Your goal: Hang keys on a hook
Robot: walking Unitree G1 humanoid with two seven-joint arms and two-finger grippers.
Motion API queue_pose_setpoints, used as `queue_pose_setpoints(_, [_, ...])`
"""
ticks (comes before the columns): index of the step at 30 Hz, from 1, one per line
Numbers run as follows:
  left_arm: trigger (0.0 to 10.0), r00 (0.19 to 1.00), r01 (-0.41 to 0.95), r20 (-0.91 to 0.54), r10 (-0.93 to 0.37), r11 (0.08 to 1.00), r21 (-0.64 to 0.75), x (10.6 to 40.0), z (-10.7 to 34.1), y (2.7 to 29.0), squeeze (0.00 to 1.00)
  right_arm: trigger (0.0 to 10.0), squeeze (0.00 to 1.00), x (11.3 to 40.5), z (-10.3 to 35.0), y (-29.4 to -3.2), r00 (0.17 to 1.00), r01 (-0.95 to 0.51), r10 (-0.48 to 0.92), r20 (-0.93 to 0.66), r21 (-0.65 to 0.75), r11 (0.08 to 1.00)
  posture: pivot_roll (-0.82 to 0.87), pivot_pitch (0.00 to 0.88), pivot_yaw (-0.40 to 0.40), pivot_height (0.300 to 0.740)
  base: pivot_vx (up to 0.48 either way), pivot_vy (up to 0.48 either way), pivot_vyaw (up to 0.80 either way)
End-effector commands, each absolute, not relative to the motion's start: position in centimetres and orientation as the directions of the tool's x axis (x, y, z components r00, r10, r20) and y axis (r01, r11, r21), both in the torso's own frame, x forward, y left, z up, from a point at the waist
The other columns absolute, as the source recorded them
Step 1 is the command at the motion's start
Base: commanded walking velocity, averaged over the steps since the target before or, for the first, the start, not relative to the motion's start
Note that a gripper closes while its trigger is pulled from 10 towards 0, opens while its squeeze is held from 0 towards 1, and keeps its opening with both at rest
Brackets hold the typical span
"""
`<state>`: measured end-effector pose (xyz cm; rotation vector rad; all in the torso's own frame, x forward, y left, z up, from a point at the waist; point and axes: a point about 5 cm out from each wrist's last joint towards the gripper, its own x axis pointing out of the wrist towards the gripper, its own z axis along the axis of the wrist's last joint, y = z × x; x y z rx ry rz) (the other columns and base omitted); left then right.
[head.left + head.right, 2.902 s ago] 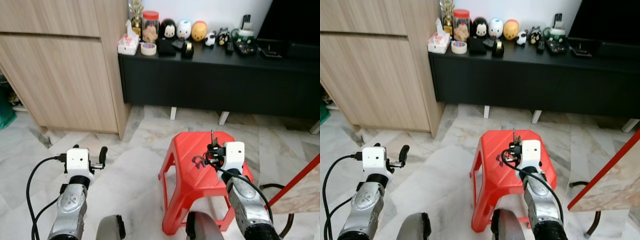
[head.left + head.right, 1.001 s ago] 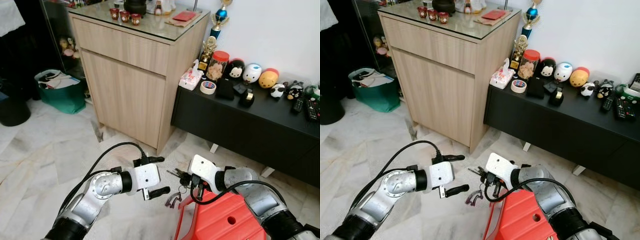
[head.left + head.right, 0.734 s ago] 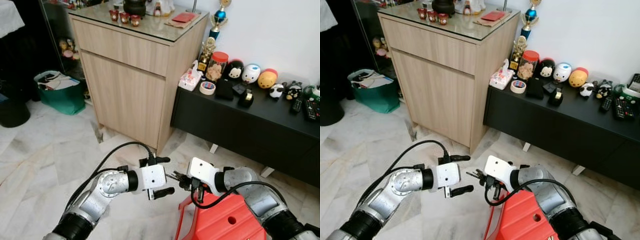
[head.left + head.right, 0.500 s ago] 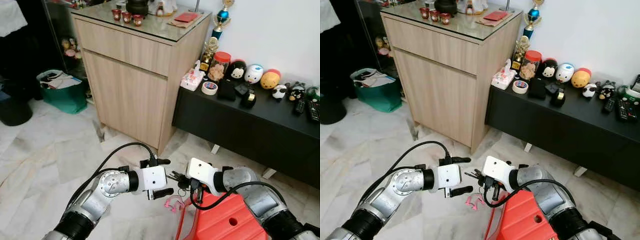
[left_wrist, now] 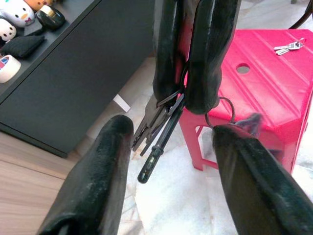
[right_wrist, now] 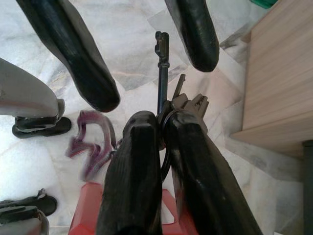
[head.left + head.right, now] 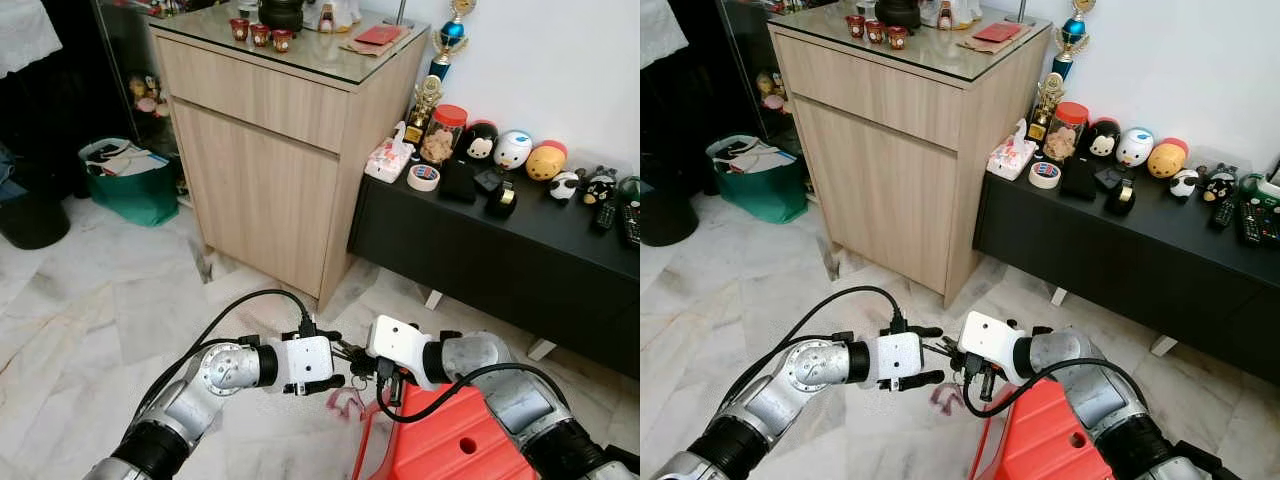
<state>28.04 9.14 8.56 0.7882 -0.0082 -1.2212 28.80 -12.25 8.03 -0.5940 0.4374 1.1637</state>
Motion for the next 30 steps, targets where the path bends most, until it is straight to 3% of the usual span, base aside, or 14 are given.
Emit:
queue_pose_setpoints(1, [0.9, 0.36, 0.827, -0.41, -0.838, 0.082, 0.557, 28.04, 8.54, 8.77, 0.0, 10.0, 0.0, 28.77, 8.55, -11.84, 0.342, -0.939, 0.726, -0.597, -0.237, 0.249, 0.06, 0.0, -0.091, 0.713, 0.0, 0.0, 0.0])
queue_pose_setpoints(2, [2.8, 0.36, 0.826, -0.411, -0.838, 0.081, 0.557, 28.03, 8.52, 8.77, 0.0, 10.0, 0.0, 28.74, 8.51, -11.83, 0.341, -0.94, 0.726, -0.597, -0.236, 0.248, 0.06, 0.0, -0.091, 0.713, 0.0, 0.0, 0.0])
queue_pose_setpoints(3, [5.8, 0.359, 0.826, -0.411, -0.838, 0.081, 0.557, 28.03, 8.5, 8.77, 0.0, 10.0, 0.0, 28.72, 8.49, -11.82, 0.341, -0.94, 0.726, -0.598, -0.236, 0.248, 0.06, 0.0, -0.091, 0.713, 0.0, 0.0, 0.0])
queue_pose_setpoints(8, [4.8, 0.366, 0.823, -0.41, -0.835, 0.085, 0.562, 28.13, 8.45, 8.88, 0.0, 10.0, 0.0, 28.72, 8.51, -11.78, 0.344, -0.939, 0.725, -0.596, -0.238, 0.249, 0.06, 0.0, -0.091, 0.713, 0.0, 0.0, 0.0])
queue_pose_setpoints(9, [3.6, 0.366, 0.824, -0.412, -0.835, 0.085, 0.561, 28.14, 8.43, 8.95, 0.0, 10.0, 0.0, 28.73, 8.54, -11.74, 0.345, -0.938, 0.726, -0.595, -0.239, 0.25, 0.06, 0.0, -0.091, 0.713, 0.0, 0.0, 0.0])
queue_pose_setpoints(10, [3.6, 0.366, 0.824, -0.412, -0.835, 0.085, 0.561, 28.14, 8.43, 8.95, 0.0, 10.0, 0.0, 28.73, 8.54, -11.74, 0.345, -0.938, 0.726, -0.595, -0.239, 0.25, 0.06, 0.0, -0.091, 0.713, 0.0, 0.0, 0.0])
queue_pose_setpoints(11, [2.4, 0.366, 0.824, -0.412, -0.835, 0.085, 0.56, 28.15, 8.42, 8.97, 0.0, 10.0, 0.0, 28.73, 8.55, -11.73, 0.346, -0.938, 0.726, -0.595, -0.239, 0.25, 0.06, 0.0, -0.091, 0.713, 0.0, 0.0, 0.0])
queue_pose_setpoints(12, [0.0, 0.366, 0.824, -0.414, -0.834, 0.084, 0.56, 28.15, 8.38, 9.0, 0.0, 10.0, 0.0, 28.76, 8.56, -11.74, 0.347, -0.938, 0.725, -0.595, -0.241, 0.251, 0.06, 0.0, -0.091, 0.713, 0.0, 0.0, 0.0])
queue_pose_setpoints(16, [0.4, 0.366, 0.823, -0.423, -0.829, 0.076, 0.563, 28.15, 8.25, 9.11, 0.0, 10.0, 0.0, 28.77, 8.59, -11.68, 0.347, -0.937, 0.726, -0.594, -0.242, 0.25, 0.06, 0.0, -0.09, 0.713, 0.0, 0.0, 0.0])
queue_pose_setpoints(30, [0.0, 0.369, 0.819, -0.432, -0.823, 0.068, 0.569, 28.23, 8.16, 9.31, 0.0, 10.0, 0.0, 28.78, 8.57, -11.71, 0.355, -0.935, 0.723, -0.593, -0.245, 0.257, 0.06, 0.0, -0.09, 0.713, 0.0, 0.0, 0.0])
